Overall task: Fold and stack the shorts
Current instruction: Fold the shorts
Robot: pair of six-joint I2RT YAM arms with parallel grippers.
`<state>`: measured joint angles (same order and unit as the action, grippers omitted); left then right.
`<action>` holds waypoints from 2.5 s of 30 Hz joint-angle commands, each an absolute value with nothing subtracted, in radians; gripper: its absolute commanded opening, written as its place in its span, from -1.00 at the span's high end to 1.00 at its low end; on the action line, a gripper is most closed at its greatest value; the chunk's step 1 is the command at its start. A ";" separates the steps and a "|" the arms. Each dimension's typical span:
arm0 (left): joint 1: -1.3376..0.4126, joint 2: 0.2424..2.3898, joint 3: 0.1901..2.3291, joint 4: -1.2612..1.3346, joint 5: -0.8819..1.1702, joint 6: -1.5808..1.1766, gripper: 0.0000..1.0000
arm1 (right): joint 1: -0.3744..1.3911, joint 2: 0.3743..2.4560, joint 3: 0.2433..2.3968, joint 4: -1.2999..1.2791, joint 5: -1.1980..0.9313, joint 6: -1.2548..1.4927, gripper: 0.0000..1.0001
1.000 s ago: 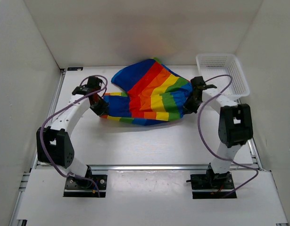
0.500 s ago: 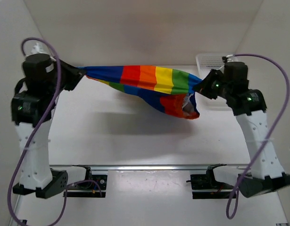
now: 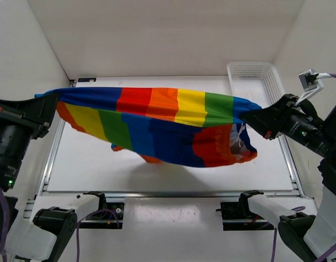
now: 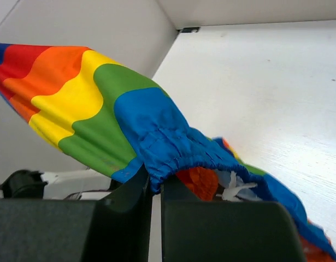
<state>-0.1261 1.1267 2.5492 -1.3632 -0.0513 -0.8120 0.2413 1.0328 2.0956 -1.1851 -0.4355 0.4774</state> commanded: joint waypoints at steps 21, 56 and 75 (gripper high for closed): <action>-0.032 1.912 2.224 -1.060 -0.089 -0.638 0.79 | 0.146 2.087 2.155 -1.049 -0.224 0.420 0.90; -0.031 1.951 2.121 -1.000 0.031 -0.581 0.79 | 0.110 2.054 1.820 -0.533 -0.526 0.729 -0.02; -0.031 1.971 2.169 -1.009 0.049 -0.581 0.79 | 0.169 2.215 1.818 -0.197 -0.497 0.914 -0.15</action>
